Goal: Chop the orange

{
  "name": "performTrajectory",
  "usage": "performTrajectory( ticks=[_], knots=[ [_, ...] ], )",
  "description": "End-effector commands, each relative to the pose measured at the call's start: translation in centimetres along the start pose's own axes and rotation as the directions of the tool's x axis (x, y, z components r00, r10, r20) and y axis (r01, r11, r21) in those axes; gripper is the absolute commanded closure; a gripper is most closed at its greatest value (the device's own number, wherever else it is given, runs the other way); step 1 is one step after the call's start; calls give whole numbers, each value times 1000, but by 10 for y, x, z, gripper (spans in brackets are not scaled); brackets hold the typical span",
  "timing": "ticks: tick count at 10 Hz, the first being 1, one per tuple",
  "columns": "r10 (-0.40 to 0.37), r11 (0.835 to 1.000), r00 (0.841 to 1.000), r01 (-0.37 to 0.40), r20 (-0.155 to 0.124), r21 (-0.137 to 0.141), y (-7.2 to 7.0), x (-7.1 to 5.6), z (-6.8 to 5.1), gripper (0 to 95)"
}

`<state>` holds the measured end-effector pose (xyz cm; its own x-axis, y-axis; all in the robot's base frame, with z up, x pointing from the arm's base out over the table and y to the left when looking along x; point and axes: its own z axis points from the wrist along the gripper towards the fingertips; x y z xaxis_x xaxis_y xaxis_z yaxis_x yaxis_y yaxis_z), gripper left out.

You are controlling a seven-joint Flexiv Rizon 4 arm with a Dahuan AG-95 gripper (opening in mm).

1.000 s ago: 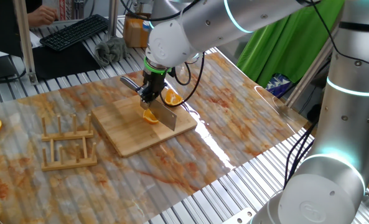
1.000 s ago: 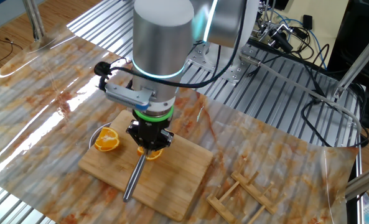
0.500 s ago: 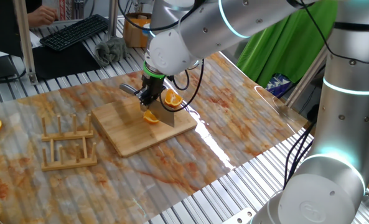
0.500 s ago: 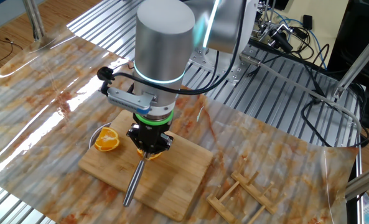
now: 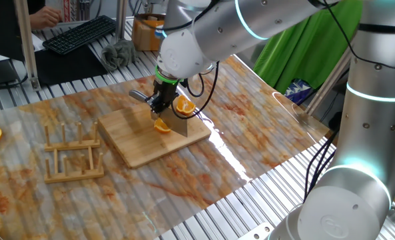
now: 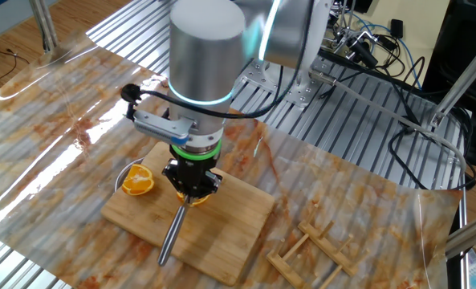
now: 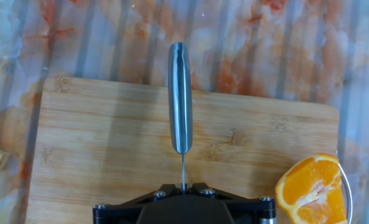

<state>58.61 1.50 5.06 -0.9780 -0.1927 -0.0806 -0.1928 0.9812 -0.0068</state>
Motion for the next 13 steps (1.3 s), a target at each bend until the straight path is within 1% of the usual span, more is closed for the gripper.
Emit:
performTrajectory(
  ticks=[1, 3, 4, 5, 6, 7, 8, 9, 10, 11, 12, 13],
  knots=[
    [3, 1000, 1000, -3, 16, 3, 1, 2, 5, 950],
    [14, 1000, 999, -15, 52, 6, 4, 7, 14, 950],
    [13, 1000, 999, -13, 46, 8, 4, 6, 13, 950],
    [11, 1000, 999, -11, 30, 4, 3, 4, 11, 950],
    [22, 1000, 999, -22, 28, -3, 3, 4, 11, 950],
    [51, 998, 998, -50, 34, -28, 2, 4, 11, 950],
    [62, 998, 997, -61, 42, -27, 2, 4, 11, 950],
    [71, 997, 997, -70, 42, -38, 2, 4, 10, 950],
    [84, 995, 993, -78, 84, -64, 2, 5, 8, 950],
    [87, 995, 990, -80, 109, -67, 3, 5, 7, 950],
    [106, 993, 983, -99, 147, -58, 2, 2, 3, 950],
    [112, 993, 981, -103, 158, -63, 0, -3, -3, 950]
  ],
)
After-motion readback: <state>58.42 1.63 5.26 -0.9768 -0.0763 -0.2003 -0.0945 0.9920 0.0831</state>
